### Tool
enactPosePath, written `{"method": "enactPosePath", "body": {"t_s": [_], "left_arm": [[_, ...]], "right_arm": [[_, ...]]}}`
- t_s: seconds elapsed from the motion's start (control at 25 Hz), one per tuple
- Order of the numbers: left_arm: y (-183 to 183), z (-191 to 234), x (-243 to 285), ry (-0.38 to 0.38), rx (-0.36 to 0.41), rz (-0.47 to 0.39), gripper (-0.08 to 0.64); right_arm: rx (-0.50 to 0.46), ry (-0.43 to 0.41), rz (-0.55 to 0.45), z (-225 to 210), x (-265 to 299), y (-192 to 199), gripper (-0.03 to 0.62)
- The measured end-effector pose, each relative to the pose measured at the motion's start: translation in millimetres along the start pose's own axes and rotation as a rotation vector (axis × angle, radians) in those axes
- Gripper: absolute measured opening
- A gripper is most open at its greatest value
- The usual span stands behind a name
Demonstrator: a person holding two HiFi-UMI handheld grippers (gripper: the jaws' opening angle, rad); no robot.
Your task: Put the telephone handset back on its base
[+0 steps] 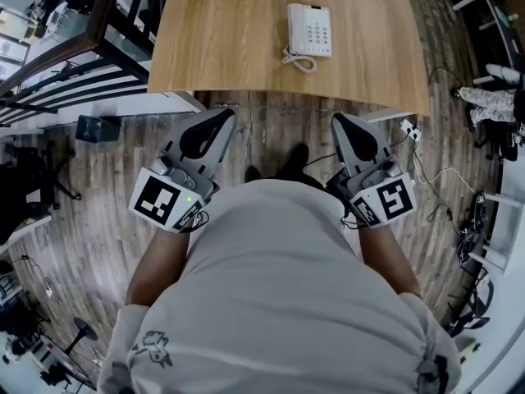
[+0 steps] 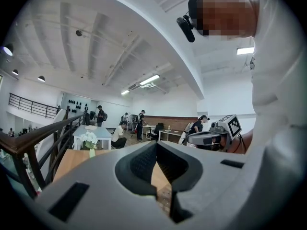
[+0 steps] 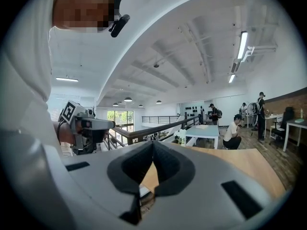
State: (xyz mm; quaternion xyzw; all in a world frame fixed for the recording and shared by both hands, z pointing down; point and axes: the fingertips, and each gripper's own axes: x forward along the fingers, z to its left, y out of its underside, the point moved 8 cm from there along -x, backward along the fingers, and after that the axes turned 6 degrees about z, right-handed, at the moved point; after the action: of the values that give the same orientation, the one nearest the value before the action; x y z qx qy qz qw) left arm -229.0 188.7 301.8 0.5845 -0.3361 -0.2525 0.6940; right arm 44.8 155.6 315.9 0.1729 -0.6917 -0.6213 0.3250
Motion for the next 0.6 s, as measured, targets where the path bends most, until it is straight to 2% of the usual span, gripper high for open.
{"method": "enactPosePath", "body": {"t_s": [0.6], "left_arm": [[4.7,-19.4,-10.7,0.031,-0.004,-0.007,0.005]], "right_arm": [[0.002,0.024,-0.005,20.1,-23.8,1.6,0.006]]}}
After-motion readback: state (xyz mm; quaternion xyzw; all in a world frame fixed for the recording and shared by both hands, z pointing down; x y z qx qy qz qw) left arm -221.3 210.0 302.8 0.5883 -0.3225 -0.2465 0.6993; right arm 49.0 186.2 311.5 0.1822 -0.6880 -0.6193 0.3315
